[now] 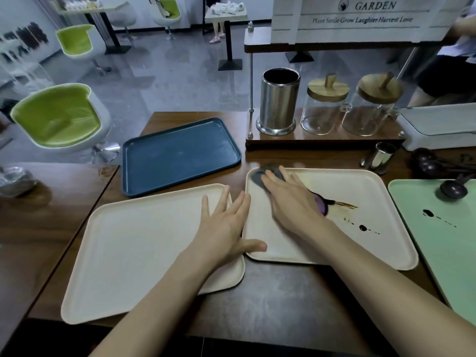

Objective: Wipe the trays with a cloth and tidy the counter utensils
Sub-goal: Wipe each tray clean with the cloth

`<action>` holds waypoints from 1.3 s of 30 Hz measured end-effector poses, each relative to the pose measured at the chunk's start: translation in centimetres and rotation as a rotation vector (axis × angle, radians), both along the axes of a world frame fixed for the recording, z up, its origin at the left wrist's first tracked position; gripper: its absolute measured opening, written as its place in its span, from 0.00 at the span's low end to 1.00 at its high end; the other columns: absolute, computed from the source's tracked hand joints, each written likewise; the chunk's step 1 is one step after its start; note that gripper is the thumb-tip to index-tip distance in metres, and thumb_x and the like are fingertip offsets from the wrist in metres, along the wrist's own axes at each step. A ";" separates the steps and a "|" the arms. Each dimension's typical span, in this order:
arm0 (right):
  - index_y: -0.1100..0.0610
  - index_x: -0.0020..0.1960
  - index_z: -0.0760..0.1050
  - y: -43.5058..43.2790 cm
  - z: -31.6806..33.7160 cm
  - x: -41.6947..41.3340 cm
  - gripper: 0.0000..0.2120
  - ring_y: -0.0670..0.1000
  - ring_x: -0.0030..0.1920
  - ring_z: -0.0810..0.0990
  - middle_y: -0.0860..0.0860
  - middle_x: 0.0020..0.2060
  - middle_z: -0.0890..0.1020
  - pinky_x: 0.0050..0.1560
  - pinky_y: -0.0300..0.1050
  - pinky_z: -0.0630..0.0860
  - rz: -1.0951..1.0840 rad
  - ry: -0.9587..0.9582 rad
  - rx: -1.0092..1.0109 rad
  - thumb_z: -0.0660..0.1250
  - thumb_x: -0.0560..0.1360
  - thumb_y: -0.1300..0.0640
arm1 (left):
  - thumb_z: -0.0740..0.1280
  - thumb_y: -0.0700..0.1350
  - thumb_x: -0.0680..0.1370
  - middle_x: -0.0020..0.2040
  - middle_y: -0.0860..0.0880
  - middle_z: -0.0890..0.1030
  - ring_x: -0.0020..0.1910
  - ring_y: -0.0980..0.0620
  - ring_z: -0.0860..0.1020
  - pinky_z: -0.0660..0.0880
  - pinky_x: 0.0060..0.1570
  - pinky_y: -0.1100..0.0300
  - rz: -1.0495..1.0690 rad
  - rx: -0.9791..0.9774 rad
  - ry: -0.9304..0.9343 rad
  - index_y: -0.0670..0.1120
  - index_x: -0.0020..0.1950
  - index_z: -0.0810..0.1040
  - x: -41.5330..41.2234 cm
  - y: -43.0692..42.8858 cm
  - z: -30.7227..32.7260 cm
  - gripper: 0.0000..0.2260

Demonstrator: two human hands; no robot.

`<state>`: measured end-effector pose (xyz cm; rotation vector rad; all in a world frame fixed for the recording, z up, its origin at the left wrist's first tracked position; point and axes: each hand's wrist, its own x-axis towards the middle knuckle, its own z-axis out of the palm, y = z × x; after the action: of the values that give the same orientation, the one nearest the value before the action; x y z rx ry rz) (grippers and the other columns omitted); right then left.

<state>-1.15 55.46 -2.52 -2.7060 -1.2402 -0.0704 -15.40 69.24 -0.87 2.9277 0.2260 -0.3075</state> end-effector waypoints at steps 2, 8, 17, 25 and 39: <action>0.54 0.76 0.62 1.8 -0.3 -0.3 0.25 0.60 0.78 0.57 0.52 0.77 0.65 0.75 0.54 0.56 0.036 -0.019 -0.012 0.58 0.79 0.62 | 0.61 0.74 0.74 0.84 0.52 0.43 0.82 0.46 0.35 0.37 0.75 0.31 -0.001 0.007 0.003 0.49 0.84 0.42 0.1 0.0 0.0 0.51; 0.48 0.77 0.60 0.2 -0.5 1.1 0.28 0.58 0.78 0.56 0.45 0.77 0.64 0.76 0.56 0.54 0.002 -0.021 -0.072 0.56 0.78 0.64 | 0.59 0.75 0.74 0.84 0.51 0.43 0.82 0.44 0.36 0.36 0.75 0.31 -0.002 0.066 0.018 0.49 0.84 0.42 -0.1 -0.1 0.3 0.50; 0.51 0.75 0.64 -7.3 -0.2 3.0 0.23 0.58 0.79 0.56 0.48 0.77 0.64 0.76 0.56 0.54 -0.271 0.046 -0.040 0.54 0.81 0.61 | 0.60 0.73 0.75 0.85 0.50 0.46 0.82 0.44 0.37 0.36 0.75 0.30 0.017 0.041 -0.004 0.49 0.84 0.42 -0.5 -0.5 0.3 0.48; 0.55 0.74 0.66 -4.0 1.2 0.4 0.22 0.59 0.77 0.56 0.51 0.76 0.65 0.73 0.54 0.58 -0.153 0.094 0.024 0.54 0.80 0.62 | 0.64 0.74 0.72 0.84 0.50 0.45 0.82 0.49 0.35 0.34 0.76 0.33 -0.021 -0.089 0.006 0.48 0.84 0.41 -0.5 0.2 0.8 0.53; 0.38 0.72 0.69 -5.1 2.8 -6.4 0.28 0.46 0.79 0.52 0.39 0.76 0.62 0.79 0.51 0.50 0.281 0.461 -0.077 0.54 0.78 0.61 | 0.67 0.76 0.67 0.84 0.51 0.44 0.81 0.49 0.33 0.34 0.77 0.36 -0.070 -0.092 0.067 0.49 0.84 0.42 -1.1 0.6 1.9 0.58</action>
<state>-7.58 50.35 0.28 -2.3753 -1.4647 0.6080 -16.45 69.87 1.03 2.8418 0.1155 -0.4157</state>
